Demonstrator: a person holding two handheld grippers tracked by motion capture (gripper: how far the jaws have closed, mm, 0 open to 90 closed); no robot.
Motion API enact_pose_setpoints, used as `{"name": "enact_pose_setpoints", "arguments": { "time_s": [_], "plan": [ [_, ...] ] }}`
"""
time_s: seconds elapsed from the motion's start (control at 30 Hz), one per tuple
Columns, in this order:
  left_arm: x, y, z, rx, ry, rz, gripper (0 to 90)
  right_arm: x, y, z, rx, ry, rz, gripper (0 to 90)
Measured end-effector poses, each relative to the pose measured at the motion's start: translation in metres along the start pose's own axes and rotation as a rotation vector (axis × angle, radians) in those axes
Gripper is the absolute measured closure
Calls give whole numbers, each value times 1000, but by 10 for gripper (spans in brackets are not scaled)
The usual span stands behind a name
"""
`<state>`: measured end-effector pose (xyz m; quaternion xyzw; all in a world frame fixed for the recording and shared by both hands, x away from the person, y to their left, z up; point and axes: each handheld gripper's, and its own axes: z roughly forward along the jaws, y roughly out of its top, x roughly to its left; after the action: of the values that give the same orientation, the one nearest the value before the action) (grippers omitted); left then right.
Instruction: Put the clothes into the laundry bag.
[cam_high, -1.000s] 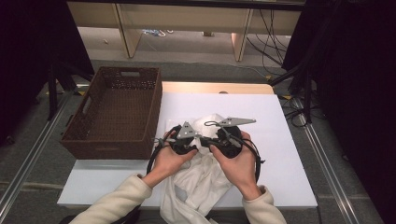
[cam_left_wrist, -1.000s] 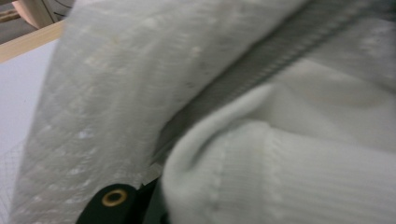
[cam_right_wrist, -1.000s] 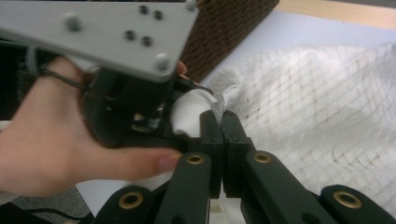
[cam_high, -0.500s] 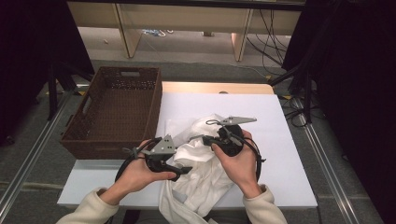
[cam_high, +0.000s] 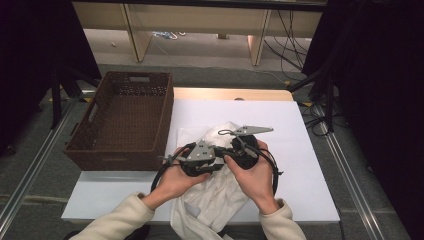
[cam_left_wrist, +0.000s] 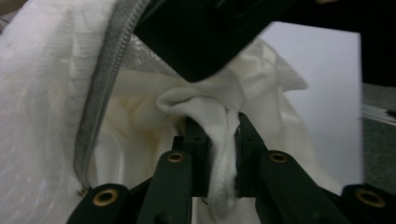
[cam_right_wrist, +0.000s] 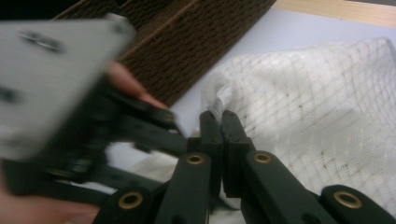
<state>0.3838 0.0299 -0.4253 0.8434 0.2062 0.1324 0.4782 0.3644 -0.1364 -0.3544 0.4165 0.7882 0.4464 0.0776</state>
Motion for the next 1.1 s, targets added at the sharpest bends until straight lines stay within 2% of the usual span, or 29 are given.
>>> {"name": "enact_pose_setpoints", "arguments": {
  "time_s": [0.03,0.1,0.13,0.17,0.2,0.23,0.27,0.33,0.37,0.43,0.5,0.57,0.6,0.67,0.7,0.73,0.77,0.9,0.97,1.0,1.07,1.1],
  "plan": [
    [4,0,5,-15,27,-13,796,0,0,-2,-6,-22,-8,900],
    [8,0,9,-25,41,-44,795,-2,1,-3,-15,-20,-10,900],
    [12,-1,10,-35,56,-29,793,-3,1,-4,-16,-14,13,900],
    [12,-1,10,-39,61,-30,787,-5,1,-4,-18,-25,9,900],
    [10,-2,9,-54,57,-34,771,-6,0,-5,-15,-28,18,900],
    [8,-2,5,-38,47,-29,735,-7,0,-4,-20,-22,21,900],
    [5,-2,1,-37,36,-44,656,-9,0,-5,-24,-21,8,900],
    [1,-2,-11,-39,20,-46,464,-8,1,-5,-20,-24,18,900],
    [-2,-2,-19,-40,20,-33,389,-9,1,-5,-21,-27,15,900],
    [-5,-6,-34,-17,23,-25,275,-8,1,-6,-17,-31,13,900],
    [-6,-15,-47,11,24,-33,219,-8,1,-6,-15,-34,11,900],
    [-5,-29,-51,30,14,-67,202,-8,1,-6,-14,-28,12,900],
    [-4,-36,-51,54,12,-81,197,-8,1,-7,-11,-45,11,900],
    [-4,-51,-45,108,12,-117,203,-8,1,-6,-12,-26,23,900],
    [-2,-55,-41,145,4,-107,206,-7,2,-6,-9,-22,29,900],
    [-2,-58,-36,143,-7,-130,203,-7,2,-6,-7,-26,28,900],
    [0,-58,-31,148,-16,-135,198,-8,2,-6,-4,-38,17,900],
    [0,-55,-17,199,-33,-115,212,-9,1,-4,1,-22,17,900],
    [0,-55,-9,220,-55,-101,266,-9,1,-5,2,-35,28,900],
    [0,-55,-7,232,-64,-100,324,-9,1,-5,0,-34,23,900],
    [-3,-57,0,228,-72,-117,426,-10,1,-4,-6,-24,18,900],
    [-3,-56,1,245,-75,-91,468,-10,1,-4,-4,-25,20,900]
  ]
}}
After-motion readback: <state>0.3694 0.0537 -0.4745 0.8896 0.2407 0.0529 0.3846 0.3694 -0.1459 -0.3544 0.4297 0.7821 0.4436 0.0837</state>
